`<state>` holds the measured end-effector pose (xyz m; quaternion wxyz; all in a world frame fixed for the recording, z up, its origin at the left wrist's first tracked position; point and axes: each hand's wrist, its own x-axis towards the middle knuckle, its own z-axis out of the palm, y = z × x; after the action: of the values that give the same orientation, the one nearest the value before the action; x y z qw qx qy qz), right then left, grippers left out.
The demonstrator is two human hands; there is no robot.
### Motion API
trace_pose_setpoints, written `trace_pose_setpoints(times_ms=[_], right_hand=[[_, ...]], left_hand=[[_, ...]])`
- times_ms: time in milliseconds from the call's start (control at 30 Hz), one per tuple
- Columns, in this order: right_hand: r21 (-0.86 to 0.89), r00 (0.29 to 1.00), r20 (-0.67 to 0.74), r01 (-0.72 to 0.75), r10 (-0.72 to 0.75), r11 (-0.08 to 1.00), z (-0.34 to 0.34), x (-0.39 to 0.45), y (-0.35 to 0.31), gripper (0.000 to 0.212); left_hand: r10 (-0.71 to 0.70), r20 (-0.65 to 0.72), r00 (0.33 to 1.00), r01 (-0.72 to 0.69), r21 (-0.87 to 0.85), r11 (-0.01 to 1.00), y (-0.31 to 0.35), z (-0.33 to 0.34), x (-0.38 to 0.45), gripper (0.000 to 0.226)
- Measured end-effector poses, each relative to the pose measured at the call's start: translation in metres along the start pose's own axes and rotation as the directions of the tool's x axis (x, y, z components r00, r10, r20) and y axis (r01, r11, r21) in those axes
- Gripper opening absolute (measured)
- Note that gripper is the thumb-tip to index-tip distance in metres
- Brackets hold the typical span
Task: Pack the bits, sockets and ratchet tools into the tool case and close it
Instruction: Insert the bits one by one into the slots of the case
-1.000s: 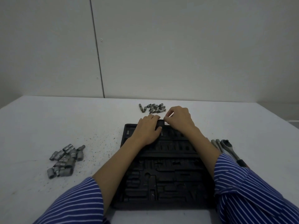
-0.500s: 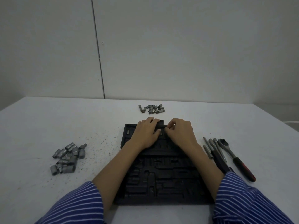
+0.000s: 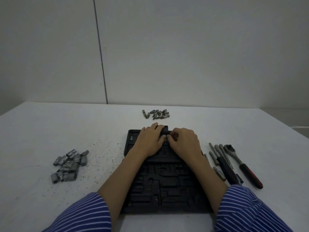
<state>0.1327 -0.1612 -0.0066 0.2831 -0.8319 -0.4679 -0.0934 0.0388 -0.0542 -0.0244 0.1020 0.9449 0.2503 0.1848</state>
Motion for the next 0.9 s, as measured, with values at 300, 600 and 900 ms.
trace_pose_setpoints(times_ms=[300, 600, 900], right_hand=[[0.203, 0.996, 0.061, -0.079, 0.068, 0.976, -0.0060, -0.0027, 0.0081, 0.009], [0.231, 0.987, 0.076, -0.155, 0.141, 0.960, -0.0074, -0.0023, 0.0074, 0.021], [0.233, 0.985, 0.069, -0.168, 0.156, 0.958, -0.0064, -0.0017, 0.0069, 0.030]], left_hand=[[0.000, 0.007, 1.000, 0.000, 0.014, 1.000, 0.0015, -0.0019, -0.0027, 0.047], [-0.004, 0.006, 1.000, 0.004, 0.022, 1.000, 0.0033, -0.0028, -0.0035, 0.048], [-0.005, 0.009, 1.000, 0.005, 0.027, 1.000, 0.0038, -0.0026, -0.0033, 0.049]])
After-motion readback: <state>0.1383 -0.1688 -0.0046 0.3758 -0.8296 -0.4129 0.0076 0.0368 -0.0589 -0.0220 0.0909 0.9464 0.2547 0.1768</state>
